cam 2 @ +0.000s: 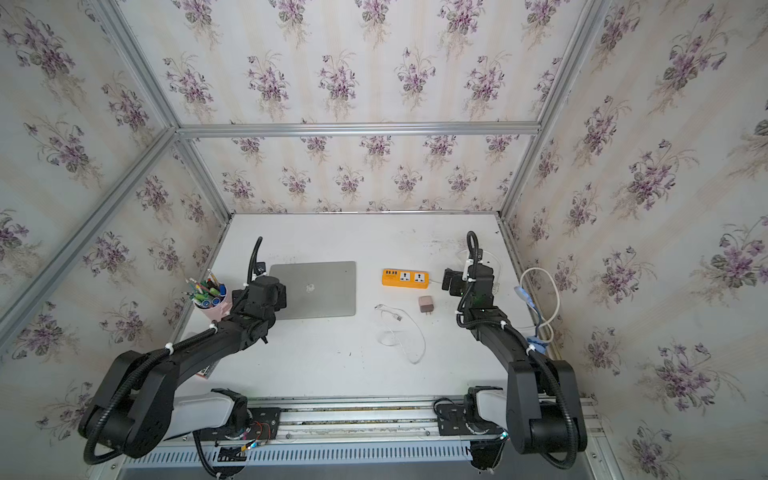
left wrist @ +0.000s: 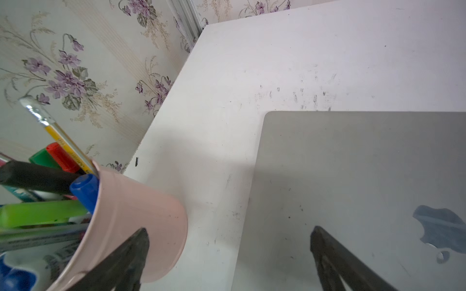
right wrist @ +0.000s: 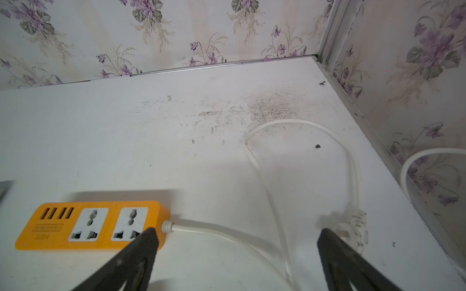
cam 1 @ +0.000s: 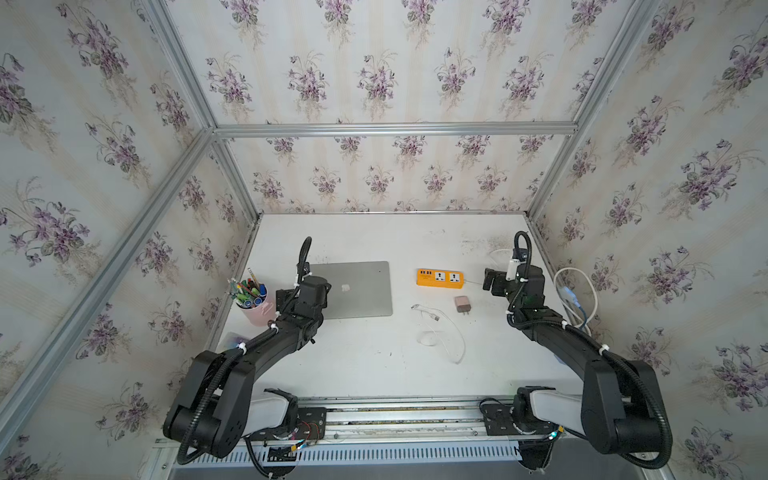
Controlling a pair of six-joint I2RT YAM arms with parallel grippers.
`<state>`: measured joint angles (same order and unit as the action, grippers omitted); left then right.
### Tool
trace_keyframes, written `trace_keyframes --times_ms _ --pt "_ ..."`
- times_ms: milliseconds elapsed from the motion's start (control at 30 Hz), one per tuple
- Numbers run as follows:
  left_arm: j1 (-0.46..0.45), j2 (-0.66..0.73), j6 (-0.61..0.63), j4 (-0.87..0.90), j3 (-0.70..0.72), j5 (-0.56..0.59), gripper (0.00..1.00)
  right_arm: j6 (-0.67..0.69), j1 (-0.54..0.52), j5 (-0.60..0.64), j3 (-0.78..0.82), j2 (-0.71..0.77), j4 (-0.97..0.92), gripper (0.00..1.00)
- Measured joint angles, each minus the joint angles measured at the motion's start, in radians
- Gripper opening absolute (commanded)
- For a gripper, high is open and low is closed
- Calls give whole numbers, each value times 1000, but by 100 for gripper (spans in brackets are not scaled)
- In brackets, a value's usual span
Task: Unplug the laptop charger
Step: Reset both arms
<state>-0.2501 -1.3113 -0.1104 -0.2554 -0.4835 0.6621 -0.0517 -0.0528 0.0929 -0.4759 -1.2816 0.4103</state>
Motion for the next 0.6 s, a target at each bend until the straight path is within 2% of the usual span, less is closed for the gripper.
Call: trace_keyframes --times_ms 200,300,467,600 --pt "53 -18 26 -149 13 -102 99 13 2 -29 140 -115 283 100" --pt "68 -21 42 -179 14 -148 99 46 0 -82 175 -139 460 100" --pt "89 -21 50 -209 16 -219 99 56 7 -92 262 -238 702 100" --pt "101 -36 70 -306 66 -264 99 55 11 -94 254 -249 766 100"
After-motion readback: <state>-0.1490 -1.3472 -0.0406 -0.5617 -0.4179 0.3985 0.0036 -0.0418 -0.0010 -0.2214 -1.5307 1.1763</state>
